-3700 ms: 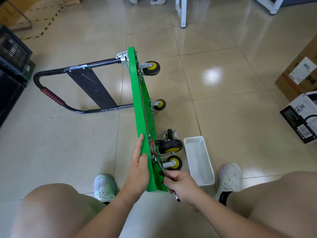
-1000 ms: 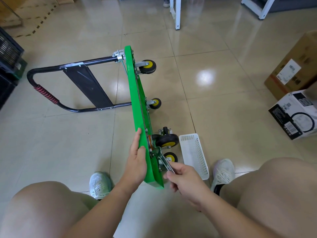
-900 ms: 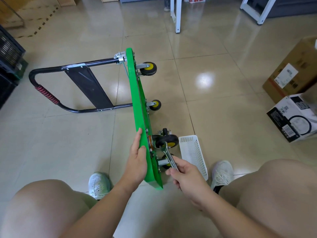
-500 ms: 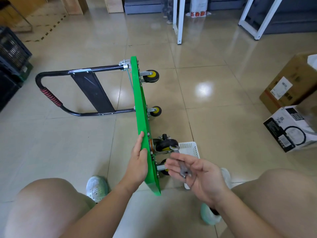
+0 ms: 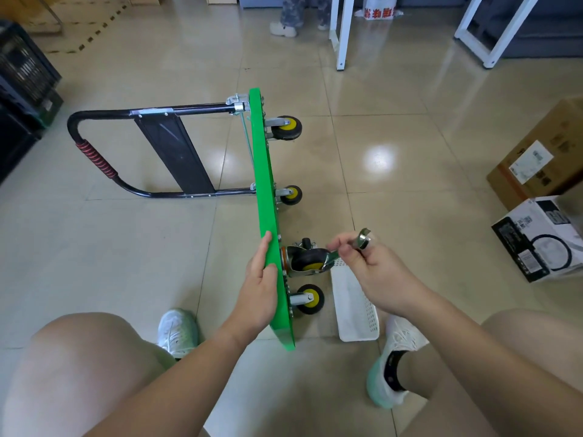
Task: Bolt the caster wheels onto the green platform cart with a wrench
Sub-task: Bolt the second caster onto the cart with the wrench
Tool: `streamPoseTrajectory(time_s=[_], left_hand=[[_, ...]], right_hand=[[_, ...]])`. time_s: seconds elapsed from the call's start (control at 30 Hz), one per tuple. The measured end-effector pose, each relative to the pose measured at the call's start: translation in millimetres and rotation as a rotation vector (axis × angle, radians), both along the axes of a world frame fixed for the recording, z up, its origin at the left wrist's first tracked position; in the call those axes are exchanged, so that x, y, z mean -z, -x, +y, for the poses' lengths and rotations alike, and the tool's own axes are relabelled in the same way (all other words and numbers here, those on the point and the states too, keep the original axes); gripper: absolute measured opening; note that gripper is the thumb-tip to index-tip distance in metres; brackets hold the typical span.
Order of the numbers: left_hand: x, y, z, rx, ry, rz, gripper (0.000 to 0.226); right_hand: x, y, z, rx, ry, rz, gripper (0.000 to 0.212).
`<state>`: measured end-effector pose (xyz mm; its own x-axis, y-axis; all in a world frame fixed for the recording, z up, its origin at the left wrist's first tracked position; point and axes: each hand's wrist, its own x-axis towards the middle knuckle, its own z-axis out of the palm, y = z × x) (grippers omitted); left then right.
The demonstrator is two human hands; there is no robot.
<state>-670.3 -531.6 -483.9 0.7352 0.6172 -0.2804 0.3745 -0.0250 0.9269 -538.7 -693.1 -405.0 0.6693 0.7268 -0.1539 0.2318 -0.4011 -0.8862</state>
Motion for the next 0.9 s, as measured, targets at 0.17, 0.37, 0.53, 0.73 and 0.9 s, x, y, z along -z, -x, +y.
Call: streamPoseTrajectory(time_s=[0.17,0.37,0.53,0.73,0.9], left_hand=[[4,-1,0,-0.004,0.015,-0.007,0.06],[8,-1,3,-0.014,0.02,-0.026,0.061],[12,-2,4,-0.02,0.017,-0.023,0.061],[13,-1,5,-0.007,-0.018,-0.038,0.063],[13,0,5,-0.003,-0.021,-0.035,0.061]], right_hand=[[7,1,15,-0.062,-0.037,0.022,0.023],[15,13,25,0.023,-0.094,0.048,0.031],[16,21,29,0.023,-0.093,0.027,0.033],[15,23,31,-0.056,-0.057,-0.032,0.028],[10,25,37,-0.126,-0.042,-0.128,0.036]])
